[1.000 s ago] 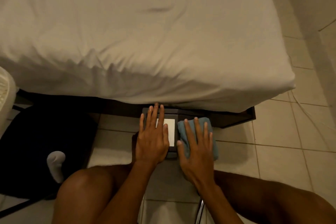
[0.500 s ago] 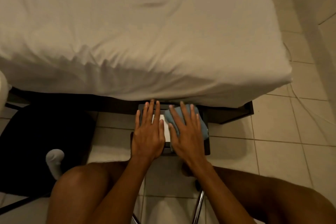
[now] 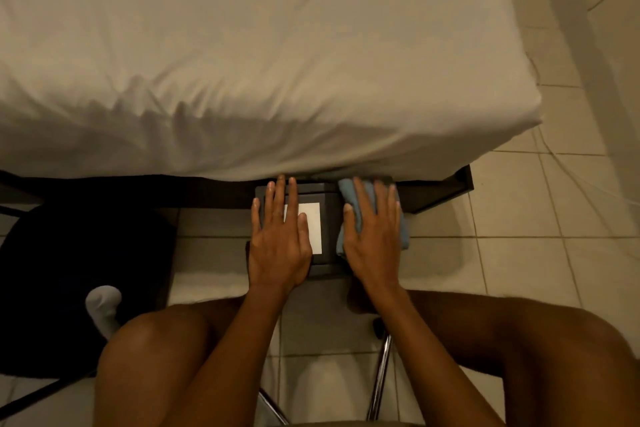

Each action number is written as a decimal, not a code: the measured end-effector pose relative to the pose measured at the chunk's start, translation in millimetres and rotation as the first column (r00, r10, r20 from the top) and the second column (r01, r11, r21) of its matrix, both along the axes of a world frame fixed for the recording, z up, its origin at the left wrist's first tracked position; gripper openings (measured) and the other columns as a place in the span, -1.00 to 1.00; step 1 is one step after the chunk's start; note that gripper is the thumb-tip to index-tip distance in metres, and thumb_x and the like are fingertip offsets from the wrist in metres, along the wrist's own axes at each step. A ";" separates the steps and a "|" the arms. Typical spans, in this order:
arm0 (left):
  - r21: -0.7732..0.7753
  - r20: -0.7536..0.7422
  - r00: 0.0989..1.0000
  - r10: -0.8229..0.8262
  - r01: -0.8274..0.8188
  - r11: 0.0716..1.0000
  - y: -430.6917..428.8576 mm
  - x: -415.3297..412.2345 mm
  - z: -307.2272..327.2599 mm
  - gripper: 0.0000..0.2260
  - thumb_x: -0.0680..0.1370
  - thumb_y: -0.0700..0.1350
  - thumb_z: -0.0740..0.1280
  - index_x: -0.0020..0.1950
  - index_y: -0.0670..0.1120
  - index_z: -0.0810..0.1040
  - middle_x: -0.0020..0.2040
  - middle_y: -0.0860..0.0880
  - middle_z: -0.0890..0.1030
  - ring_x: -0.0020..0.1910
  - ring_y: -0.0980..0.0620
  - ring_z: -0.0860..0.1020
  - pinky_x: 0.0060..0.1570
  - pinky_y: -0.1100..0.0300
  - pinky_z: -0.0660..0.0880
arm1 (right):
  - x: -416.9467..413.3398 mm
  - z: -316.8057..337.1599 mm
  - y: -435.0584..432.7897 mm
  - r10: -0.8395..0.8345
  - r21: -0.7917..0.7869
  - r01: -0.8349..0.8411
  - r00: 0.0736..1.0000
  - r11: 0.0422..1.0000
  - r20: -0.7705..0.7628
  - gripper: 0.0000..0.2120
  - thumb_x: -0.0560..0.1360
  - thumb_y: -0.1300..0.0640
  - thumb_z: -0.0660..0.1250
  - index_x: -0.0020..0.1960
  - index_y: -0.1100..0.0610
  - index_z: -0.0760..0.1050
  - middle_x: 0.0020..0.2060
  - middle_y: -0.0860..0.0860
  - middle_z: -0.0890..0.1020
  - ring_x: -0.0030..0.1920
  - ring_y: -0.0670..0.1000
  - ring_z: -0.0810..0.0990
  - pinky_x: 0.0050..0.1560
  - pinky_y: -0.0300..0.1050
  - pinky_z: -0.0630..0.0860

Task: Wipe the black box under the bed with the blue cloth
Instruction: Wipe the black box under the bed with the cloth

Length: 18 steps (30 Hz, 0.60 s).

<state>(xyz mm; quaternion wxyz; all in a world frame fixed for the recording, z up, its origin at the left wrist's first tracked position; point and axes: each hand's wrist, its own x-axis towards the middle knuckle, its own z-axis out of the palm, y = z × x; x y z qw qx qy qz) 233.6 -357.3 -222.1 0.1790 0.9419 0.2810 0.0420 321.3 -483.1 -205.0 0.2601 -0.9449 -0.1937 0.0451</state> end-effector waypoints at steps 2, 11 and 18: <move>-0.003 -0.009 1.000 -0.003 0.003 1.000 -0.6 -0.6 0.6 -0.47 0.67 0.03 -0.09 0.62 -0.05 -0.09 0.64 -0.05 -0.06 0.61 0.02 -0.10 0.58 -0.03 -0.12 | -36.2 0.9 -10.2 0.012 0.019 -0.011 0.999 1.000 -0.036 -0.51 0.62 -0.08 0.04 0.55 -0.11 0.14 0.57 0.00 0.10 0.58 0.07 -0.11 0.54 0.08 -0.13; 0.013 0.005 1.000 -0.008 0.008 1.000 0.3 -0.2 -0.7 -0.47 0.66 0.03 -0.09 0.62 -0.05 -0.09 0.63 -0.06 -0.04 0.61 0.01 -0.08 0.58 -0.03 -0.09 | -26.2 -3.9 -19.9 -0.011 0.028 0.012 0.999 1.000 -0.047 -0.51 0.62 -0.09 0.04 0.54 -0.13 0.13 0.58 0.01 0.07 0.58 0.09 -0.08 0.53 0.20 0.01; -0.014 0.008 1.000 -0.007 0.008 1.000 0.7 1.3 -0.8 -0.47 0.67 0.02 -0.07 0.62 -0.03 -0.12 0.64 -0.05 -0.06 0.61 0.03 -0.10 0.58 -0.04 -0.11 | 12.1 1.4 4.7 0.056 -0.007 -0.055 0.998 0.998 0.039 -0.54 0.63 -0.04 0.07 0.52 -0.03 0.22 0.51 0.11 0.24 0.55 0.17 0.06 0.50 0.24 0.13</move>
